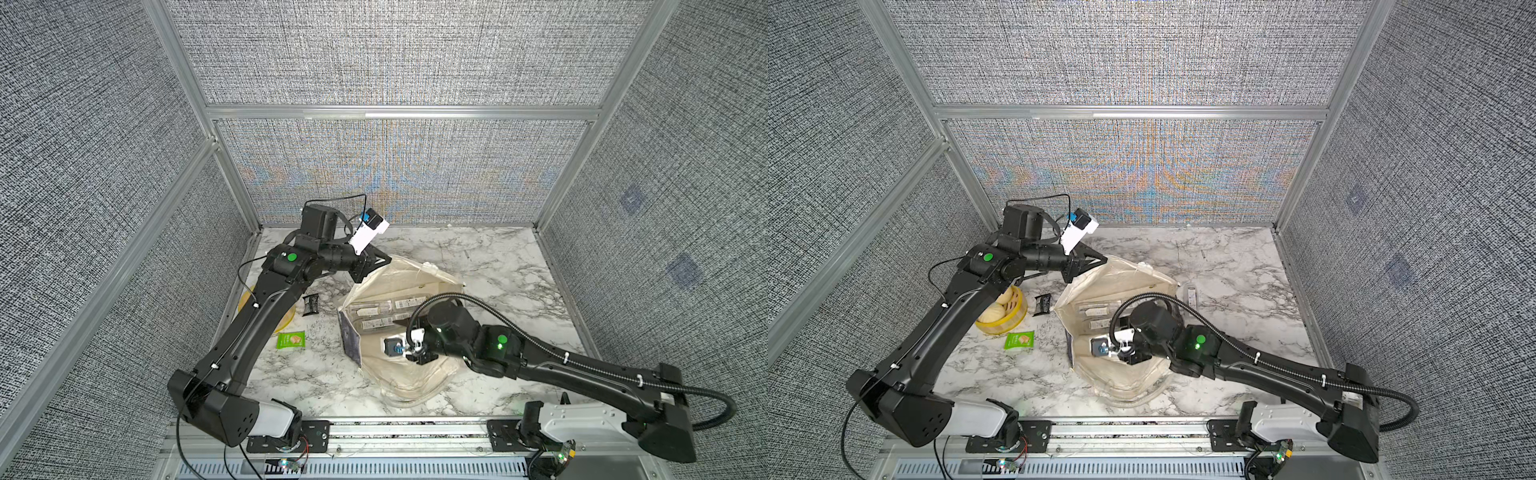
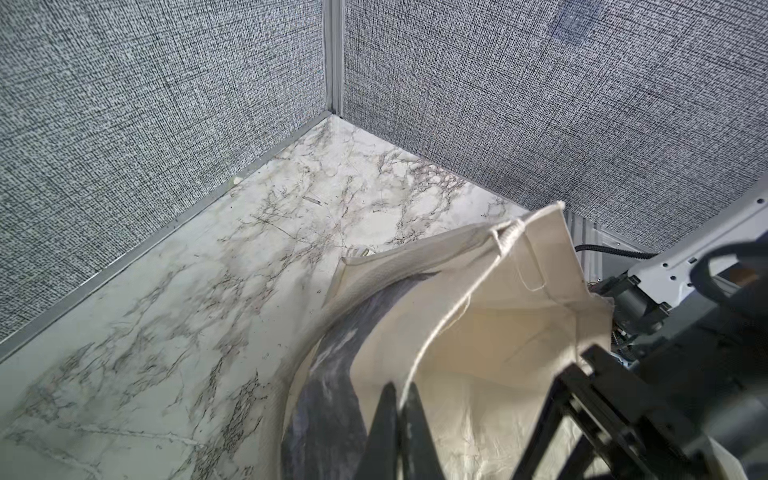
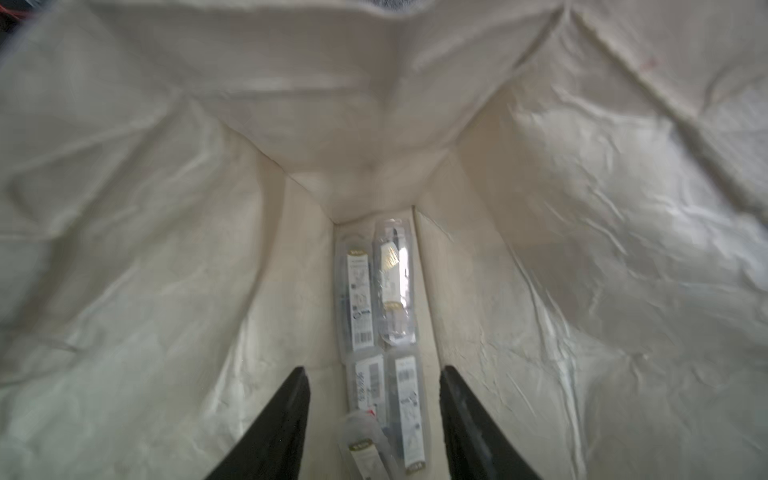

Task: Take out the compass set from the canvas bag
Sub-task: Adjust the canvas bag at the center of the board, then pick up the compass set from the canvas bag.

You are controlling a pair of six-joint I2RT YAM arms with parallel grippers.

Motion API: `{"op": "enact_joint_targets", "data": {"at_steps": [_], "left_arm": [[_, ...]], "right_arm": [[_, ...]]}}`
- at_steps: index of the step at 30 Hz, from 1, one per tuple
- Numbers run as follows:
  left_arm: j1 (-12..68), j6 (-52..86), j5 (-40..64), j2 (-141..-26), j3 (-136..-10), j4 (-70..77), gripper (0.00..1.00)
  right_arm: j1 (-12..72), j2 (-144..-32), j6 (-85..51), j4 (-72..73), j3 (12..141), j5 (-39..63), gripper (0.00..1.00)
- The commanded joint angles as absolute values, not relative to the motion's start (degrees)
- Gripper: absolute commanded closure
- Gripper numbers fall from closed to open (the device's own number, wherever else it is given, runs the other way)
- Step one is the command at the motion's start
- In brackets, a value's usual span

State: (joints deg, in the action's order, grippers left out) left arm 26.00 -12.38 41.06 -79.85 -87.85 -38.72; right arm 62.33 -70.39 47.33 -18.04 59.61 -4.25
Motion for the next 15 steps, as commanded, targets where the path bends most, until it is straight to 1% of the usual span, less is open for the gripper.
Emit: {"op": "enact_joint_targets", "data": {"at_steps": [1,4,10,15], "left_arm": [[25.9,-14.1,43.1,-78.8,-87.0,-34.5,1.00],[25.9,-14.0,43.1,-78.9,-86.8,-34.5,1.00],[25.9,-13.7,43.2,-78.2,-86.0,-34.2,1.00],[25.9,-12.8,44.0,-77.4,-84.9,-33.0,1.00]], "right_arm": [[60.3,-74.5,51.9,-26.5,64.5,-6.9,0.48],[58.7,-80.0,53.7,-28.6,67.7,-6.9,0.48],[55.1,-89.4,57.8,-28.1,69.9,-4.3,0.47],[52.9,-95.8,59.9,-29.4,72.6,-4.3,0.39]]}}
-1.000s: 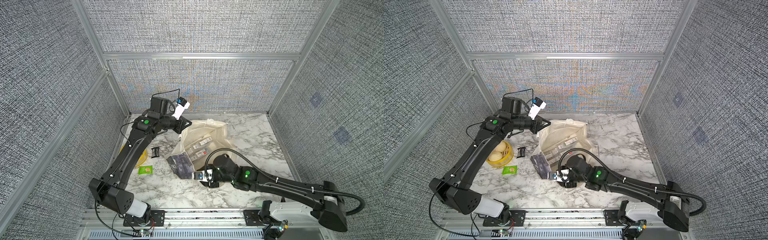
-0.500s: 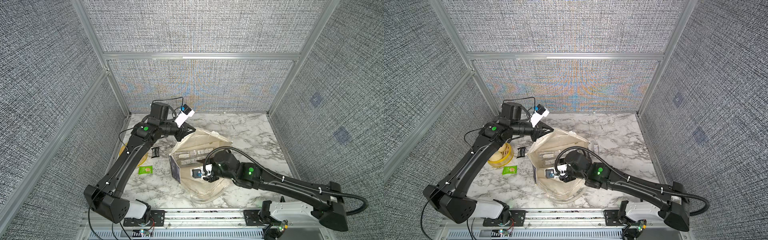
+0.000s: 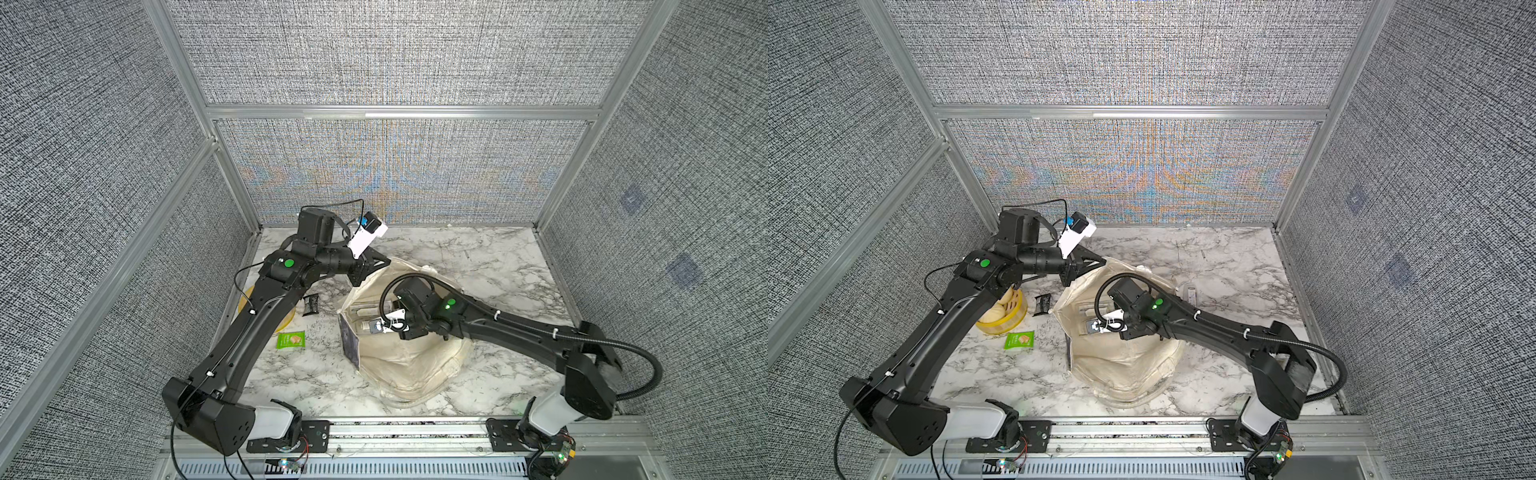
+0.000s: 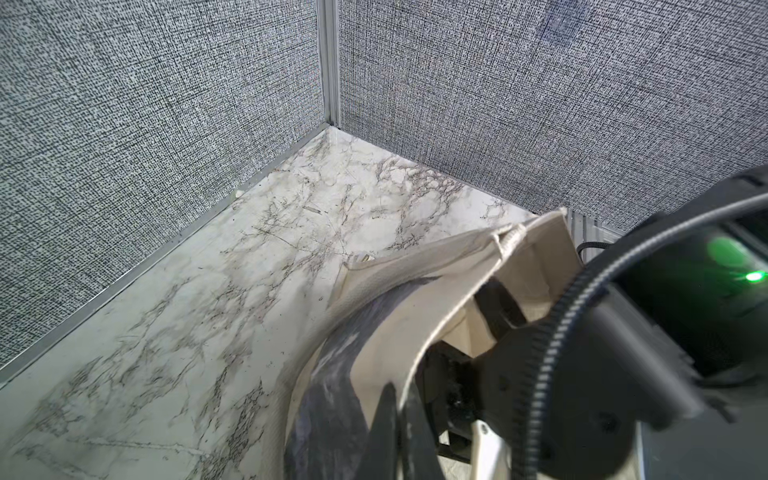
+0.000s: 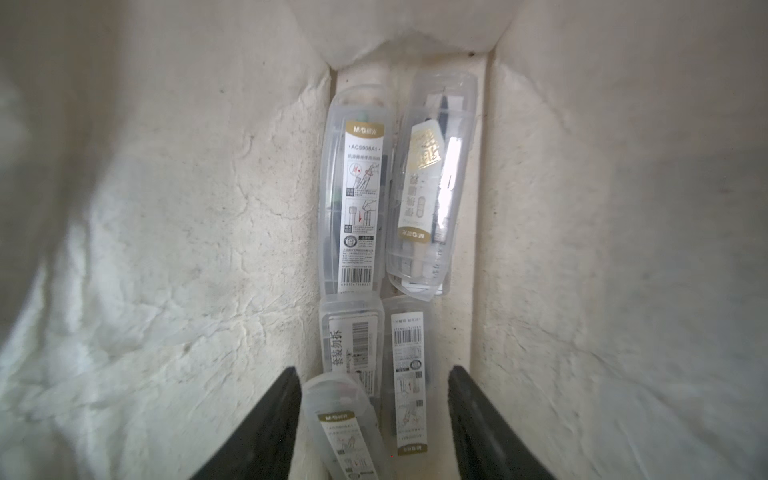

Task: Take out the compass set from the canvas bag
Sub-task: Pick up the compass set from the canvas bag.

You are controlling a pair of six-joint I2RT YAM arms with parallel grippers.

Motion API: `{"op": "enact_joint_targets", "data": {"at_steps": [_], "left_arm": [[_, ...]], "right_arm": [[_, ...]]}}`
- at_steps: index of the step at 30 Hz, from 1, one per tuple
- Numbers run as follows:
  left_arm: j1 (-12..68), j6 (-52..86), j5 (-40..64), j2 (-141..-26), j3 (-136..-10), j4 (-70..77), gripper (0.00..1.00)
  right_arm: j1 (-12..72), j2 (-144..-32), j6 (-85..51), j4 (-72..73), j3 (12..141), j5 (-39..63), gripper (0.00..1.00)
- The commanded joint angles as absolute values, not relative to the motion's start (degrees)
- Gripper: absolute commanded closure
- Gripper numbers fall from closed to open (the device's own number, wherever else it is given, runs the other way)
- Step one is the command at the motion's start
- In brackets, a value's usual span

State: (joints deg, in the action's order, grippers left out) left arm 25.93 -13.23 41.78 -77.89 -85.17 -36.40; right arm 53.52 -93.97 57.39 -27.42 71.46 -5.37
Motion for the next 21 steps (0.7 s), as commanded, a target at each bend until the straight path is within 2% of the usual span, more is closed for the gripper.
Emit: {"op": "enact_joint_targets", "data": {"at_steps": [1,10,21], "left_arm": [[25.9,-12.7,44.1,-77.2,-84.6,-32.8,1.00],[26.0,-11.7,45.3,-76.9,-83.8,-31.8,1.00],[25.9,-11.3,45.9,-77.1,-83.5,-31.6,1.00]], "right_arm": [[52.5,-96.5,60.2,-29.4,73.0,-3.6,0.39],[50.0,-100.0,62.8,-26.5,72.7,-2.3,0.27],[48.7,-103.6,62.9,-18.9,70.0,-2.8,0.27]]}}
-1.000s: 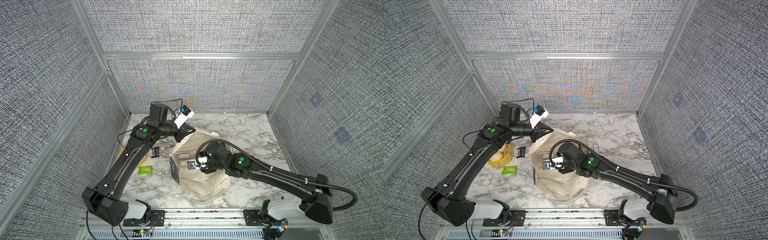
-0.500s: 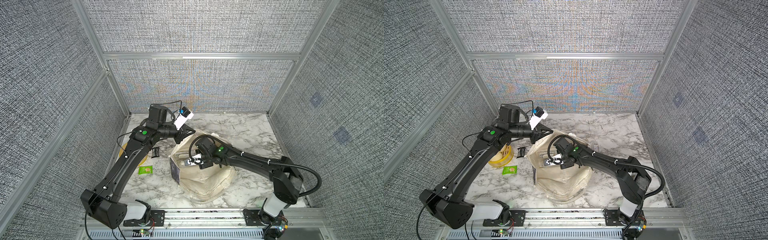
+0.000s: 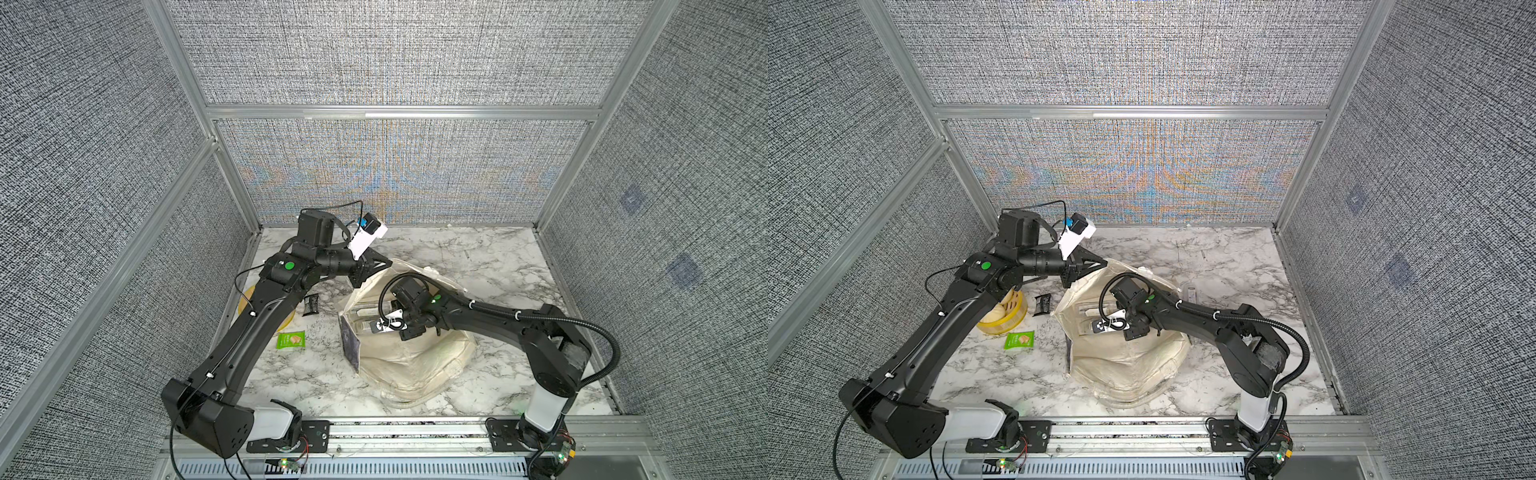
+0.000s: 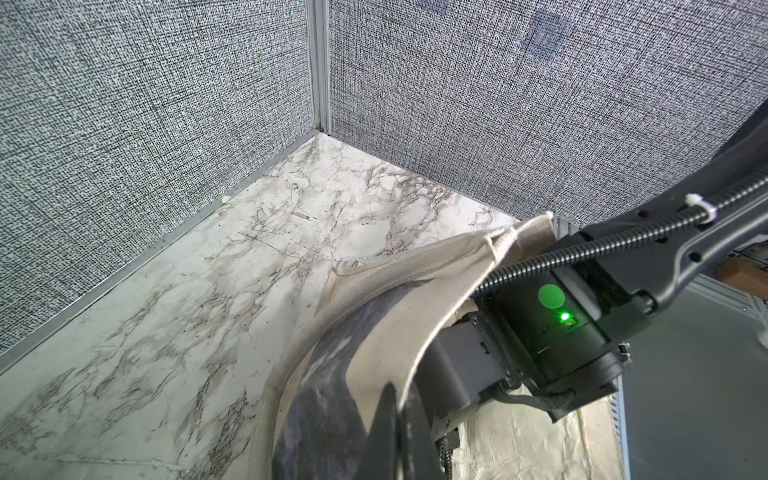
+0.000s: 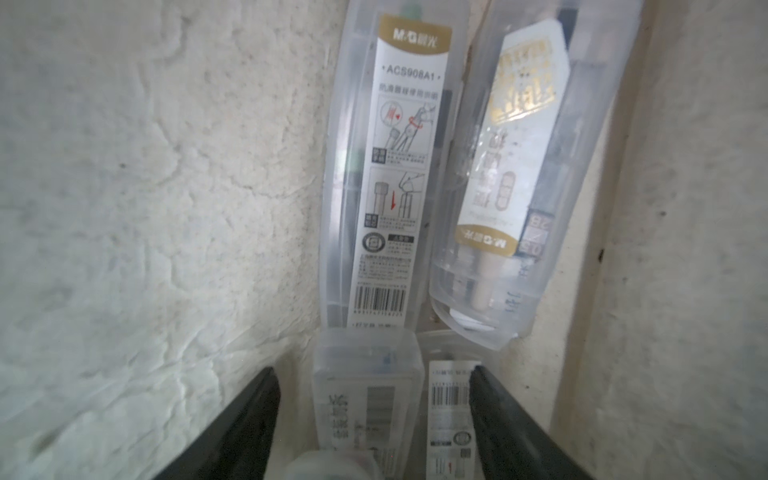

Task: Take out the compass set from the canvas bag
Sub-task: Pick up the compass set from the canvas bag.

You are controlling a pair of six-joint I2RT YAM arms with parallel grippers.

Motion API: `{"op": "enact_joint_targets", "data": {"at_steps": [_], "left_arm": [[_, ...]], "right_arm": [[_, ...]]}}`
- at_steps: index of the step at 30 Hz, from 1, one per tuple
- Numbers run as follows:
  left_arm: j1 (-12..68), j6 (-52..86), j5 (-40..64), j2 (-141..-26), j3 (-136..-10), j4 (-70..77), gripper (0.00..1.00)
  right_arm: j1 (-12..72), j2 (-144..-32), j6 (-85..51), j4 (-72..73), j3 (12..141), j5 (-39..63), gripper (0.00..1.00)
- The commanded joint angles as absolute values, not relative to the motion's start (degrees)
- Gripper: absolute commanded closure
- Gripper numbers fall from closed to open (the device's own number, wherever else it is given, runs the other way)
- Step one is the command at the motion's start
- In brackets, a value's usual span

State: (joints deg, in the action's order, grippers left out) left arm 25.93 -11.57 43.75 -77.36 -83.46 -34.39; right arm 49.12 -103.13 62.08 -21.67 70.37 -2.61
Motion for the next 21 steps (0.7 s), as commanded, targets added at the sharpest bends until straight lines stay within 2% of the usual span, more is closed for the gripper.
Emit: {"op": "enact_joint_targets", "data": {"at_steps": [1,6,15,21], "left_arm": [[26.0,-11.2,46.0,-77.1,-83.5,-31.5,1.00],[25.9,-11.2,46.0,-76.9,-83.4,-31.7,1.00],[25.9,-11.2,45.7,-76.6,-83.2,-31.7,1.00],[25.9,-11.2,45.4,-76.6,-83.2,-31.9,1.00]], "right_arm": [[48.5,-103.9,63.1,-18.0,69.9,-3.1,0.27],[47.2,-105.7,62.3,-16.8,70.0,-2.2,0.30],[46.1,-107.1,59.2,-16.8,69.7,0.7,0.49],[45.9,-108.2,58.3,-16.6,69.8,0.5,0.54]]}}
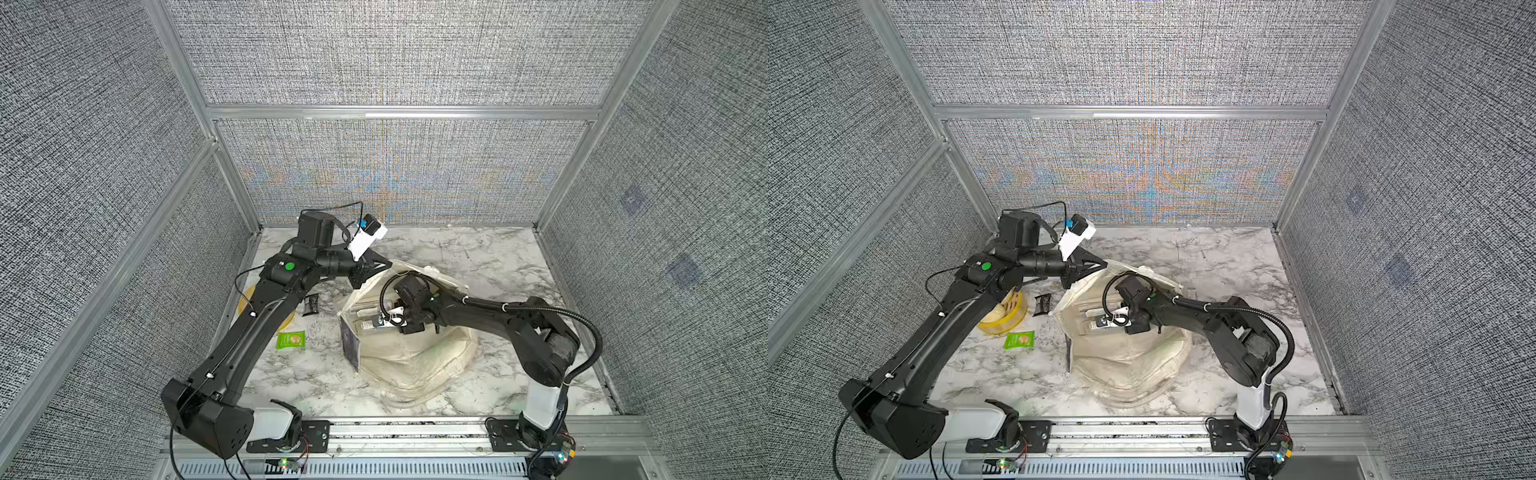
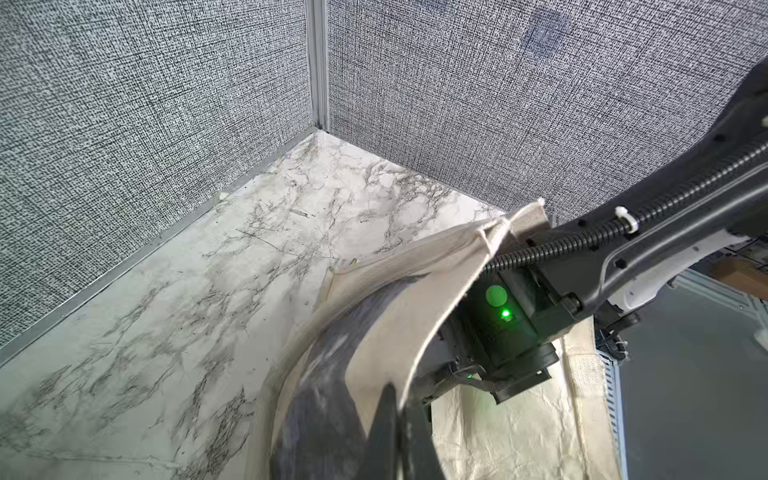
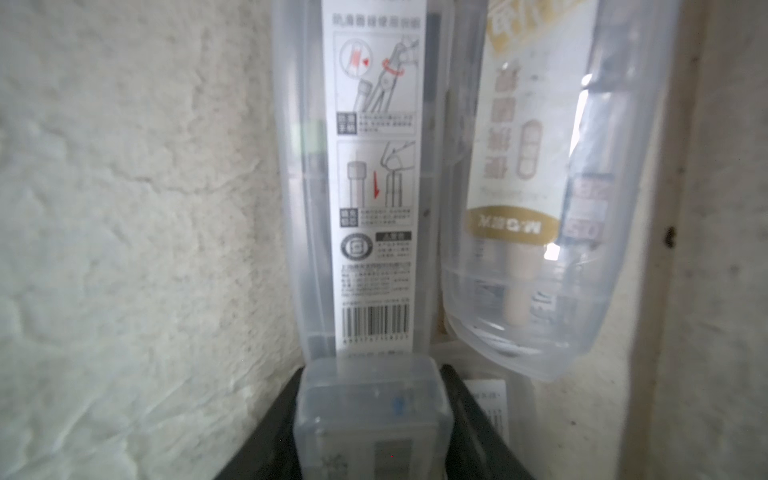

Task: Take out the compass set from the canvas bag
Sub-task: Pick up the compass set from the canvas bag.

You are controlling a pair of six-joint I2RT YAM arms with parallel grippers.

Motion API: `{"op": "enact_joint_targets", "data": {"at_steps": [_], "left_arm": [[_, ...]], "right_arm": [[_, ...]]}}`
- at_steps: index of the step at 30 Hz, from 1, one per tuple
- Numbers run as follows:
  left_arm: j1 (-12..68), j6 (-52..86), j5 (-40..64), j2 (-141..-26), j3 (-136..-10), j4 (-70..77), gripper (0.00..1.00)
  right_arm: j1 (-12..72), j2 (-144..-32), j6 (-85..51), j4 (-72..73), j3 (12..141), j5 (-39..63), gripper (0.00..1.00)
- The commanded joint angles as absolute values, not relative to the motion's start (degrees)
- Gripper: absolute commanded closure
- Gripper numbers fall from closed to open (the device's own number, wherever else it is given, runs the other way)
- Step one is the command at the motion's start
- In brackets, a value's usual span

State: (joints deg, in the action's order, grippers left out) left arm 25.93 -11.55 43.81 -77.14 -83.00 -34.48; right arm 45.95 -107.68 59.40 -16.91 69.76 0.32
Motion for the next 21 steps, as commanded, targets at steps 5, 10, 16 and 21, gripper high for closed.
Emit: {"op": "enact_joint_targets", "data": {"at_steps": [5,10,16,21], "left_arm": [[25.9,-11.2,45.3,-76.7,-83.2,-31.8,1.00],[25.9,-10.8,44.9,-77.1,-83.2,-31.3,1.00],[25.9,-9.1,43.8,-77.0,-82.9,-29.1,1.00],[25.9,-7.6,41.1,-76.7,-82.4,-27.1,1.00]], "right_arm": [[46.1,-106.5,57.7,-17.0,70.6,0.9,0.60],[47.0,-104.6,57.8,-18.8,72.9,0.7,0.62],[49.7,-101.1,56.3,-21.1,75.3,1.9,0.63],[52.7,-97.2,54.4,-22.0,75.2,2.4,0.64]]}}
